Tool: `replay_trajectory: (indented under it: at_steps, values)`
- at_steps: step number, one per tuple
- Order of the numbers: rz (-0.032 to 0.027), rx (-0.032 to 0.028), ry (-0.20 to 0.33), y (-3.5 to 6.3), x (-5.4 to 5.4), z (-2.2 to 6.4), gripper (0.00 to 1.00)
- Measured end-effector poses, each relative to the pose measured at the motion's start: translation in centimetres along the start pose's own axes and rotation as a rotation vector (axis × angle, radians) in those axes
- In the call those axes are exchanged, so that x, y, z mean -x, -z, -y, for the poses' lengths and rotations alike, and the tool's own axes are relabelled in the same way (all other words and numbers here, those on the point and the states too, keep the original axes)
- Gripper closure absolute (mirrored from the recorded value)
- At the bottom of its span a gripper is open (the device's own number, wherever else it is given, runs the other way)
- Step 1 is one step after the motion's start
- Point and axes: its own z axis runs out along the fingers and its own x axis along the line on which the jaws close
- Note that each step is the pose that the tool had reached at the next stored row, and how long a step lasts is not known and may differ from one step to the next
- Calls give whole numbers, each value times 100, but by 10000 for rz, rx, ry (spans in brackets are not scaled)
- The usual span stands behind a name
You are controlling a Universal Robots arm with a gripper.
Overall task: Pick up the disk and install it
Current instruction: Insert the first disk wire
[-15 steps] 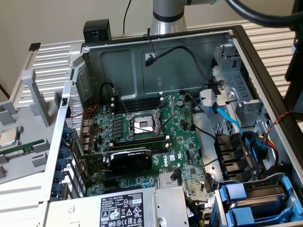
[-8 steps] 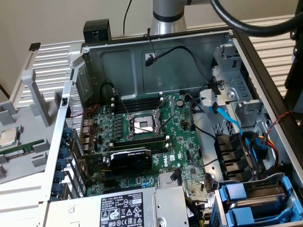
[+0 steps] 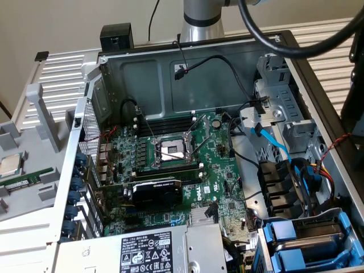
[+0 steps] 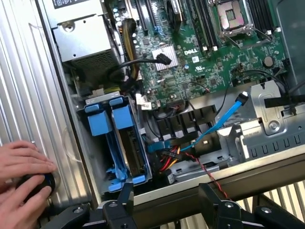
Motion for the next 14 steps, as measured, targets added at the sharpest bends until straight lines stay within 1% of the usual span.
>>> replay_trajectory:
  at_steps: [7,8,12,14]
  values:
    - [5,-25,-622,-128,2,-2,35]
    - [9,-27,-661,-146,3,-7,35]
    - [10,-31,-664,-160,3,-10,35]
    - [12,-44,-691,-186,15,-18,35]
